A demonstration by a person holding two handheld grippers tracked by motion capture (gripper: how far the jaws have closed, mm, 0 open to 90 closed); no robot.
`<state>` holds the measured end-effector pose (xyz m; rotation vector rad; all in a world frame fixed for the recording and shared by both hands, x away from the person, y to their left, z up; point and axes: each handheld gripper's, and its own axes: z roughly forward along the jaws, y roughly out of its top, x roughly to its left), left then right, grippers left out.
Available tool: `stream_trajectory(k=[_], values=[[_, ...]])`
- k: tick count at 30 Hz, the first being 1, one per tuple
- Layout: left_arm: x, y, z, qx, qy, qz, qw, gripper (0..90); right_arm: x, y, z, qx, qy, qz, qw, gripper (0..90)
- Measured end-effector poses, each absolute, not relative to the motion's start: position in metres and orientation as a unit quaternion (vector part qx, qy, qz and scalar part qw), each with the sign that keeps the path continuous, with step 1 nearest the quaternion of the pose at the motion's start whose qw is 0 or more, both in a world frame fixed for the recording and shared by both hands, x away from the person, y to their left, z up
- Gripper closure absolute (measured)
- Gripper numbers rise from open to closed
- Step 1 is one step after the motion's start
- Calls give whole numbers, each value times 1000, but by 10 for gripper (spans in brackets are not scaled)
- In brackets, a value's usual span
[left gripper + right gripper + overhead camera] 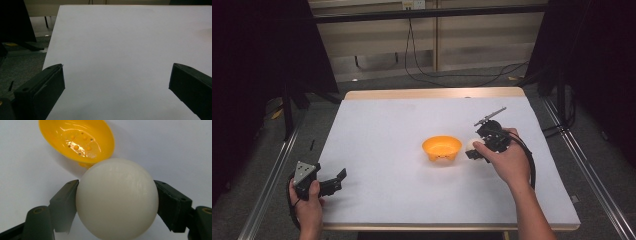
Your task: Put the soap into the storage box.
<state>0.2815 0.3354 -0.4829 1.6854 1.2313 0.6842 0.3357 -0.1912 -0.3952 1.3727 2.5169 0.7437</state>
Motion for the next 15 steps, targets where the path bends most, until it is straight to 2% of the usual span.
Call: stream_trajectory(k=[15], values=[[282, 335, -483, 684, 499, 278, 454, 0, 346, -176, -387, 453, 850, 252, 91, 244]])
